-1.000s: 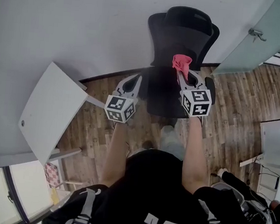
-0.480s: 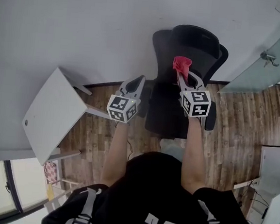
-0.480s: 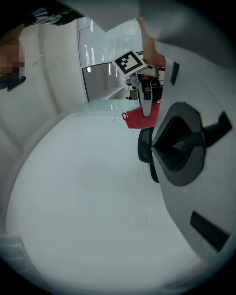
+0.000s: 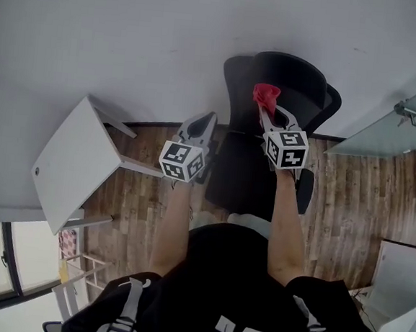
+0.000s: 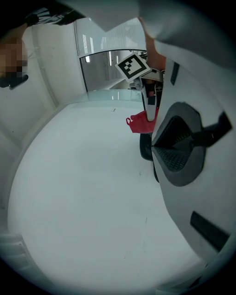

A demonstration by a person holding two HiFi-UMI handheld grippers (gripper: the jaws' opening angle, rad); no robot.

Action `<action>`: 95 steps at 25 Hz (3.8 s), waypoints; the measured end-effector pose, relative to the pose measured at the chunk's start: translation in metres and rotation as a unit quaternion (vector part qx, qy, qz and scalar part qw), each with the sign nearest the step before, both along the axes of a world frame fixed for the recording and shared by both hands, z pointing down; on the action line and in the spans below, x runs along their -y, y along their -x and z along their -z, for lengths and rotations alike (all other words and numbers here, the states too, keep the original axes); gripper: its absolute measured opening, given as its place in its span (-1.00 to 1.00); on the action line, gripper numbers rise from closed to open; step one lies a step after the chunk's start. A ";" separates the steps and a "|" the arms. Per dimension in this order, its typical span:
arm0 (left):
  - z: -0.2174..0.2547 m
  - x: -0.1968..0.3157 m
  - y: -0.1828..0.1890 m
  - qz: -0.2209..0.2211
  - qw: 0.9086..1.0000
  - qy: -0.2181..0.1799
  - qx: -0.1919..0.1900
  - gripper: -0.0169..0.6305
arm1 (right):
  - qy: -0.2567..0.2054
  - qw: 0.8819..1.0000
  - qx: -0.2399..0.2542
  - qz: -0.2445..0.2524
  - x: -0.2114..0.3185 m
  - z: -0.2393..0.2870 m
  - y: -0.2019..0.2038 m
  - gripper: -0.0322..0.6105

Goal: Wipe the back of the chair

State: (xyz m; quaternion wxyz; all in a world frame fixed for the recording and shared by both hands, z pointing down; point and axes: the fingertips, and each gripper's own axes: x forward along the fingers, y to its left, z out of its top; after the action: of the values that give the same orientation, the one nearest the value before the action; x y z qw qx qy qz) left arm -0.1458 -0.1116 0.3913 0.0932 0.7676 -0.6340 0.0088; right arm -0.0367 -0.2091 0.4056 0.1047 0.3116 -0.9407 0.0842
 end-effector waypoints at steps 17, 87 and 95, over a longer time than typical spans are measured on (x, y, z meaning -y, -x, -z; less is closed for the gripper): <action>-0.013 0.057 0.017 0.016 1.000 0.012 -0.011 -0.87 | 0.039 0.999 -0.008 0.003 0.067 -0.027 0.029 -0.69; -0.022 0.198 -0.059 -0.124 0.991 0.036 -0.026 -0.87 | 0.102 0.951 -0.001 -0.293 0.200 -0.069 -0.154 -0.68; -0.019 0.190 -0.072 -0.133 0.990 0.035 -0.038 -0.87 | 0.104 0.943 0.014 -0.316 0.189 -0.061 -0.178 -0.68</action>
State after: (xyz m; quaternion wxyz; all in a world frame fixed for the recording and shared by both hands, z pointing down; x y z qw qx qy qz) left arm -0.0742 -0.3021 0.4102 0.1421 0.8410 -0.5219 0.0137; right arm 0.1413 -0.3976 0.4664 0.0910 0.5791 -0.7812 0.2147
